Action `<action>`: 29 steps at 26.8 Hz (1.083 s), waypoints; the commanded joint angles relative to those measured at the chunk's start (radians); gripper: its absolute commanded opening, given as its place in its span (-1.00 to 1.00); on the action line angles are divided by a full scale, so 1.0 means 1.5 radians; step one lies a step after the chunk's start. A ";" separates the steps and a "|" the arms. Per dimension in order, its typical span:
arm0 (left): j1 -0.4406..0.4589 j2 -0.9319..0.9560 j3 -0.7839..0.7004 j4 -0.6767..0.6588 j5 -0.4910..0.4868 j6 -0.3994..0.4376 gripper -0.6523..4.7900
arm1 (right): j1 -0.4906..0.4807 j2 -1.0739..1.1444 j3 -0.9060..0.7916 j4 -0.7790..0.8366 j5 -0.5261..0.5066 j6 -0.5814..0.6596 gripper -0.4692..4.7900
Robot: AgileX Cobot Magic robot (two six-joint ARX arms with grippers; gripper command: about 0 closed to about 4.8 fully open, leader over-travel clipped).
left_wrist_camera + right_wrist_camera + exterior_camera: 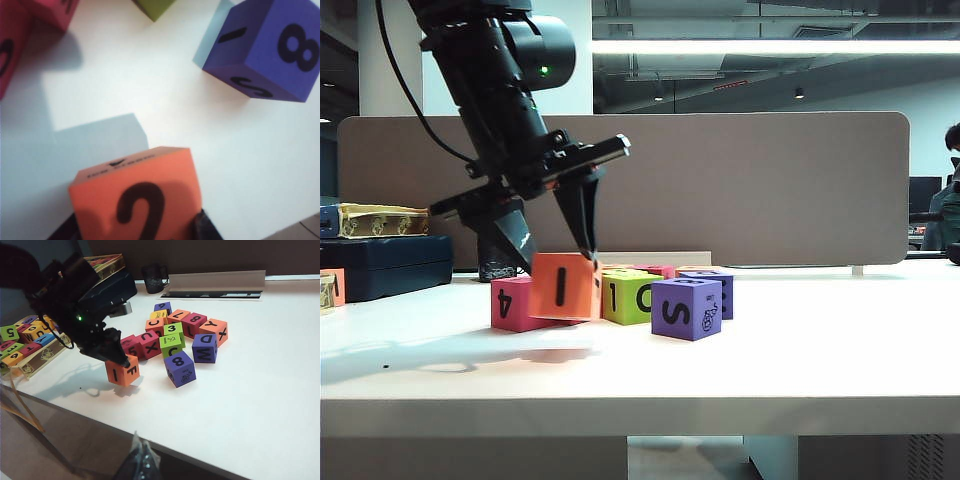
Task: Select the appropriate blocks from the scattered letter blocks on the table and arrange them in a row to spell out "23".
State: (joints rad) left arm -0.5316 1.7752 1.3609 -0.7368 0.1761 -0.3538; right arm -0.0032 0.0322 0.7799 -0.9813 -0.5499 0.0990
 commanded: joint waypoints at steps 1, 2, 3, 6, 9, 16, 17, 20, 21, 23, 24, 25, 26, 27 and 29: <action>-0.009 -0.002 -0.006 0.034 -0.017 -0.014 0.00 | 0.000 0.002 0.001 0.009 -0.002 -0.002 -0.83; -0.012 -0.002 -0.006 0.034 -0.026 -0.014 0.00 | 0.000 0.002 0.001 0.009 -0.002 -0.002 -0.82; -0.016 -0.001 -0.006 0.034 -0.036 -0.014 0.00 | 0.000 0.002 0.001 0.009 -0.002 -0.002 -0.82; -0.020 -0.001 -0.006 0.034 -0.043 -0.014 0.00 | 0.000 0.002 0.001 0.009 -0.002 -0.002 -0.82; -0.024 -0.001 -0.010 0.032 -0.043 -0.015 0.00 | 0.000 0.002 0.001 0.009 -0.002 -0.002 -0.82; -0.030 -0.001 -0.041 0.045 -0.042 -0.017 0.00 | 0.000 0.002 0.002 0.009 -0.002 -0.002 -0.83; -0.033 -0.001 -0.047 0.052 -0.043 -0.020 0.00 | 0.000 0.002 0.002 0.009 -0.002 -0.002 -0.82; -0.033 -0.001 -0.063 0.080 -0.045 -0.029 0.00 | 0.000 0.002 0.002 0.009 -0.002 -0.002 -0.82; -0.033 -0.001 -0.066 0.087 -0.045 -0.030 0.00 | 0.000 0.002 0.002 0.009 -0.002 -0.002 -0.82; -0.033 0.000 -0.069 0.090 -0.045 -0.030 0.00 | 0.000 0.002 0.002 0.009 -0.002 -0.002 -0.82; -0.033 0.000 -0.069 0.090 -0.045 -0.030 0.00 | 0.000 0.002 0.002 0.009 -0.002 -0.002 -0.82; -0.033 0.000 -0.076 0.097 -0.046 -0.030 0.01 | 0.000 0.002 0.002 0.009 -0.002 -0.002 -0.83; -0.033 0.000 -0.081 0.104 -0.045 -0.030 0.01 | 0.000 0.002 0.002 0.009 -0.002 -0.002 -0.82; -0.033 0.001 -0.086 0.108 -0.045 -0.030 0.01 | 0.000 0.002 0.002 0.009 -0.002 -0.002 -0.83; -0.033 0.001 -0.096 0.114 -0.045 -0.031 0.01 | 0.000 0.002 0.002 0.009 -0.002 -0.002 -0.82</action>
State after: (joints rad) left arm -0.5797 1.7695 1.2320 -0.5758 0.1120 -0.3973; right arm -0.0032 0.0322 0.7803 -0.9813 -0.5507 0.0990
